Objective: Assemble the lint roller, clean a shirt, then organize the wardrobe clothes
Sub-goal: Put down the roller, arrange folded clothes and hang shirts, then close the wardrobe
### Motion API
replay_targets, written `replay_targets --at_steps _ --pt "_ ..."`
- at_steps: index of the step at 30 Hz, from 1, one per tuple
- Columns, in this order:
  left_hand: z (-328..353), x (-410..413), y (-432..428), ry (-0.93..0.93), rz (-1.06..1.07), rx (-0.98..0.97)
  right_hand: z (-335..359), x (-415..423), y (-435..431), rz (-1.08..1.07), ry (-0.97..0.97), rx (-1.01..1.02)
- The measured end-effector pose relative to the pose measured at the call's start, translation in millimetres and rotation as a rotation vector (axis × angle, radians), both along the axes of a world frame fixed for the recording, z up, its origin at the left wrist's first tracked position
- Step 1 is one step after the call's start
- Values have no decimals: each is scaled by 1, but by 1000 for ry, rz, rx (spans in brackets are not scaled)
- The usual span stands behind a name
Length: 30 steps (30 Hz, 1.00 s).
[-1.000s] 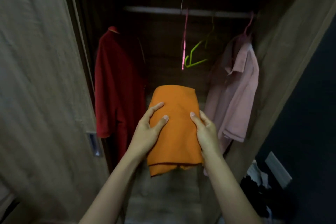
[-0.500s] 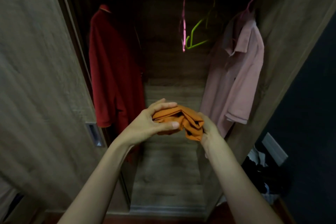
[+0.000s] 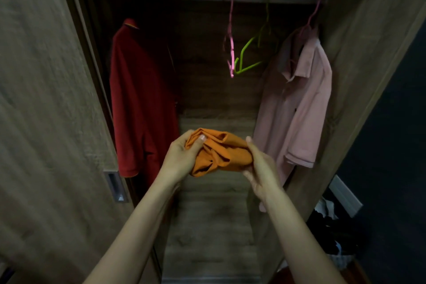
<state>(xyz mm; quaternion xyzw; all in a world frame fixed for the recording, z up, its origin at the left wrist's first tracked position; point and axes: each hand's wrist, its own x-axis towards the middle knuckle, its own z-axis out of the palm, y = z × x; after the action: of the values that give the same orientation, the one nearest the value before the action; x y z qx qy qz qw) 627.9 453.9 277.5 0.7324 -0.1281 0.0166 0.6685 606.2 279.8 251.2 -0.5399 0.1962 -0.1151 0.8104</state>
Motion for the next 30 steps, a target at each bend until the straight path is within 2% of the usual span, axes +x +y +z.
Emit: replay_targets --at_steps 3,5,7,9,12,14,16,18,21,25,30 --pt "-6 5 -2 -10 79 -12 -9 -8 -3 -36 -11 -880" --pt "-8 5 -4 12 133 -41 -11 -17 0 -163 -32 -1147" --pt "-8 6 -7 21 171 -70 -10 -26 5 -272 -185 -1221" --pt "-7 8 -10 10 186 -89 -11 -32 7 -220 -364 -1228" --pt "-3 4 -18 5 158 -81 -15 -28 13 -70 -513 -1207" --pt "-3 1 -23 21 124 -86 -18 -22 18 -79 -595 -1045" --pt "-3 -1 -25 63 102 -116 -13 -19 20 -111 -584 -728" --pt "-3 -3 -23 128 64 -155 -8 -18 17 -129 -512 -533" --pt "-3 -7 -18 139 -12 -118 -6 -14 13 -187 -477 -494" --pt "6 -18 -14 -13 -65 21 -1 -6 14 -296 -463 -502" --pt "8 -34 -8 -18 -257 -101 8 0 11 -395 -448 -431"
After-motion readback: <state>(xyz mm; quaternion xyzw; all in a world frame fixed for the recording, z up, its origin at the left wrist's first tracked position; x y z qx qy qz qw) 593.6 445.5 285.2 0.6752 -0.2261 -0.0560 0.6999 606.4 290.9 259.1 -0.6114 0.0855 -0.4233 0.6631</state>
